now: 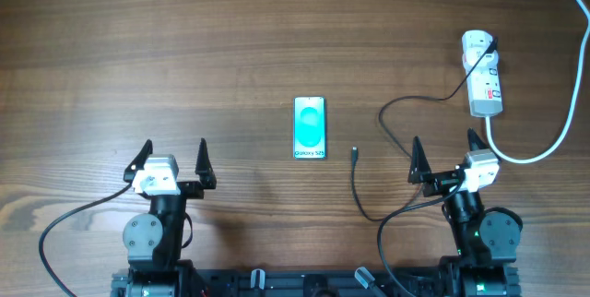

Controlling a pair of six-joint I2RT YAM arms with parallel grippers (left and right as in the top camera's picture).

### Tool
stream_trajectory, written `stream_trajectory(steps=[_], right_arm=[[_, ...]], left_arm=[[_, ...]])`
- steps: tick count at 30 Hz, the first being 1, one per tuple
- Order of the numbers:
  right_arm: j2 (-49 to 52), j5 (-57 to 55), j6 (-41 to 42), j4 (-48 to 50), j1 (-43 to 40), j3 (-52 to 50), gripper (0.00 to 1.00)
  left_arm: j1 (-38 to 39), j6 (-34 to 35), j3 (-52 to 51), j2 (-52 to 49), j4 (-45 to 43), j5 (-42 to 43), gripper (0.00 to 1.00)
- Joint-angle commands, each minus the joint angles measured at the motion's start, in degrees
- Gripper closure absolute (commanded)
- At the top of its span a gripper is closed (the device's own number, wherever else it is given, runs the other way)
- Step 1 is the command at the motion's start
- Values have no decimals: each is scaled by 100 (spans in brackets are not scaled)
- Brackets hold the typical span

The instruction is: Plug charger to phone and switch on socket

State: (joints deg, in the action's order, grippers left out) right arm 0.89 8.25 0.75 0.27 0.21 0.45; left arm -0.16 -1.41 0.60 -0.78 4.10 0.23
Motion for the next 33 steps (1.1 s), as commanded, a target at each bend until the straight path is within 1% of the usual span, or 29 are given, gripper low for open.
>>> stream_trajectory(steps=[1,5,6,8,10,13,14,16,17,19,21,22,23,24,25,26,28,30,32,33], right_arm=[[-7,-94,-72,15,-2,-13,0],[-7,-96,-74,15,-2,-13,0],[-7,-96,-72,15,-2,-13,0],[-9,-94,-74,15,-2,-13,0],[-7,-96,-74,15,-2,-13,0],[-9,-94,-74,15,-2,-13,0],[-7,-96,-74,15,-2,-13,0],[-7,-96,-72,15,-2,-13,0],[-7,-96,-74,15,-2,-13,0],[-7,-94,-72,15,-2,-13,0],[-9,-96,-74,15,-2,-13,0],[-7,-96,-74,15,-2,-13,0],[-7,-94,-72,15,-2,-13,0],[-7,-96,-74,15,-2,-13,0],[-9,-96,-76,15,-2,-13,0],[-7,-96,-74,15,-2,-13,1],[-7,-96,-74,15,-2,-13,0],[-7,-96,-72,15,-2,-13,0],[-7,-94,-74,15,-2,-13,0],[-7,-94,-72,15,-2,-13,0]], left_arm=[[-7,17,-26,39,13,-55,0],[-7,28,-26,39,-31,-179,0],[2,271,-26,39,-46,164,0],[4,1010,-26,39,-122,1447,0],[4,1541,-26,39,-175,2476,0],[4,2312,-26,39,-553,3864,0],[4,2426,-26,39,-780,4280,0],[4,2468,-26,39,-1311,4750,0],[4,2503,-26,39,-1759,4837,0],[4,2855,-15,39,-2870,4741,0],[4,3095,79,39,-3781,4308,0],[4,3084,234,39,-3908,3967,0],[2,3084,378,35,-3853,3724,0],[-2,3073,656,4,-3600,3377,0],[0,3010,879,-44,-3327,3200,0],[-2,2935,1235,-155,-2868,3027,0],[0,2693,2170,-581,-1687,3014,0],[0,2463,3202,-1222,-345,3018,0],[0,1954,4548,-2188,1574,3032,0],[0,1775,5073,-2588,2330,3064,0]])
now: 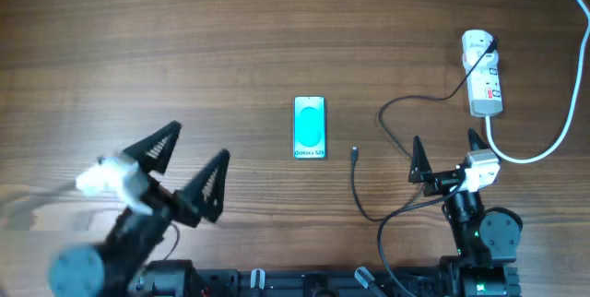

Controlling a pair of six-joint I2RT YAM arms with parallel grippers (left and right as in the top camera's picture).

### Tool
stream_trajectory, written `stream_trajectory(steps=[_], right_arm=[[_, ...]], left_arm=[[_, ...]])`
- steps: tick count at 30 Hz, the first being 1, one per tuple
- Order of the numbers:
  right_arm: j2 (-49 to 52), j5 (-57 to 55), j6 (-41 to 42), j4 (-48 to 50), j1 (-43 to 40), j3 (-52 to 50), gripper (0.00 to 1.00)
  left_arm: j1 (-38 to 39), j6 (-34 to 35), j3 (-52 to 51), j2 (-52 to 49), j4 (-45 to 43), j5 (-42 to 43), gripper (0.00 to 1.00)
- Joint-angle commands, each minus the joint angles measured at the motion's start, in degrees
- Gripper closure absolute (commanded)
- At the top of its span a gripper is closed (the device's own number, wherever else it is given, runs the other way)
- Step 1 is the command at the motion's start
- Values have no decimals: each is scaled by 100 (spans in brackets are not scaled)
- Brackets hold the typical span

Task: Plug charger to phone and switch on socket
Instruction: 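Move the left gripper forward over the Galaxy S25 phone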

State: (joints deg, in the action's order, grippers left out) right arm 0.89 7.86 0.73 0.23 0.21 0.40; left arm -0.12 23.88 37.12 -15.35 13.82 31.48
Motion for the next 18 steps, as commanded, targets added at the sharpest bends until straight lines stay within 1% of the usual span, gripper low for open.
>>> stream_trajectory(steps=[1,3,4,6,8,11,14,16,18], right_arm=[[-9,-55,-72,20,-2,-9,0],[-7,-55,-70,20,-2,-9,0],[-7,-55,-72,20,-2,-9,0],[-7,-57,-72,20,-2,-9,0],[-7,-55,-70,20,-2,-9,0],[-7,-57,-70,20,-2,-9,0],[-7,-57,-70,20,-2,-9,0],[-7,-55,-72,20,-2,-9,0],[-7,-57,-72,20,-2,-9,0]], left_arm=[[-2,-894,2011,-1611,2138,144,0],[-4,-693,2870,-2365,3379,1270,0],[-2,-684,3071,-2608,3711,1685,0],[0,-623,3117,-2892,3637,2159,0],[2,-518,3117,-3147,3687,2055,0],[7,42,3117,-3423,3729,1620,0],[192,297,3156,-3630,3748,1408,1],[509,363,3296,-3849,3825,968,0],[981,363,3617,-4181,4094,175,1]])
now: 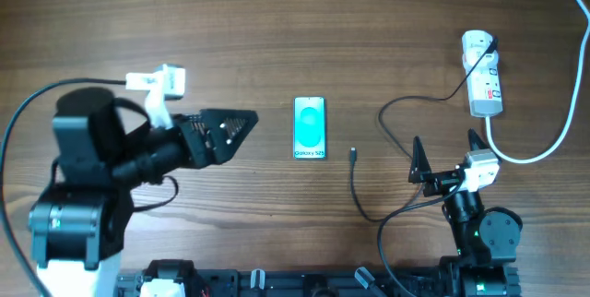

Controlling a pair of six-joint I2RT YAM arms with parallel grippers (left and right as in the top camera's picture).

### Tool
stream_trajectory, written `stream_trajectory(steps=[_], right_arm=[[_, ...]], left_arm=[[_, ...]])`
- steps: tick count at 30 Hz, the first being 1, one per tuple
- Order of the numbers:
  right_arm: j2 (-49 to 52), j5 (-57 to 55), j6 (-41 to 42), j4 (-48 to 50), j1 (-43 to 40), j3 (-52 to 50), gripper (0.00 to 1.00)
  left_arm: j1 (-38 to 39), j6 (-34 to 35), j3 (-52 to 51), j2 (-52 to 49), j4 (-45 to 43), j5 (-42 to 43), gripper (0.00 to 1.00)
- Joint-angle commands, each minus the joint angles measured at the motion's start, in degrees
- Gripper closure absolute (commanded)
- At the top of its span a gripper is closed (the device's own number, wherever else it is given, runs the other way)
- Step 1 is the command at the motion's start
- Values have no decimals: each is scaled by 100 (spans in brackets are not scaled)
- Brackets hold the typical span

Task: Plug charger to phone and switch on socket
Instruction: 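Move the left gripper forward over the Galaxy S25 phone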

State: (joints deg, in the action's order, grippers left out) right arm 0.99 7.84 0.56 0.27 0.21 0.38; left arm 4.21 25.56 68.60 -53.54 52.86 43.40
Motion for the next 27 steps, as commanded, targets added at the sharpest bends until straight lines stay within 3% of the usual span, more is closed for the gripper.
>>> stream_trajectory(steps=[1,6,8,10,16,27], right_arm=[[-20,-55,-55,15,-2,-7,0],[-20,-55,-52,15,-2,-7,0],[-20,-55,-55,15,-2,-7,1],[-20,-52,-55,15,-2,-7,0],[-20,-55,-52,15,-2,-7,0],[-17,-55,-55,15,-2,-7,0]], left_arm=[[857,192,728,-603,407,-1572,1],[1989,254,2256,-2155,1694,-3294,0],[2288,514,3195,-3174,2702,-3998,0],[2463,509,3700,-3969,3263,-4253,0],[2684,498,3735,-5320,3062,-4089,0],[2927,498,3727,-6417,2037,-3746,0]])
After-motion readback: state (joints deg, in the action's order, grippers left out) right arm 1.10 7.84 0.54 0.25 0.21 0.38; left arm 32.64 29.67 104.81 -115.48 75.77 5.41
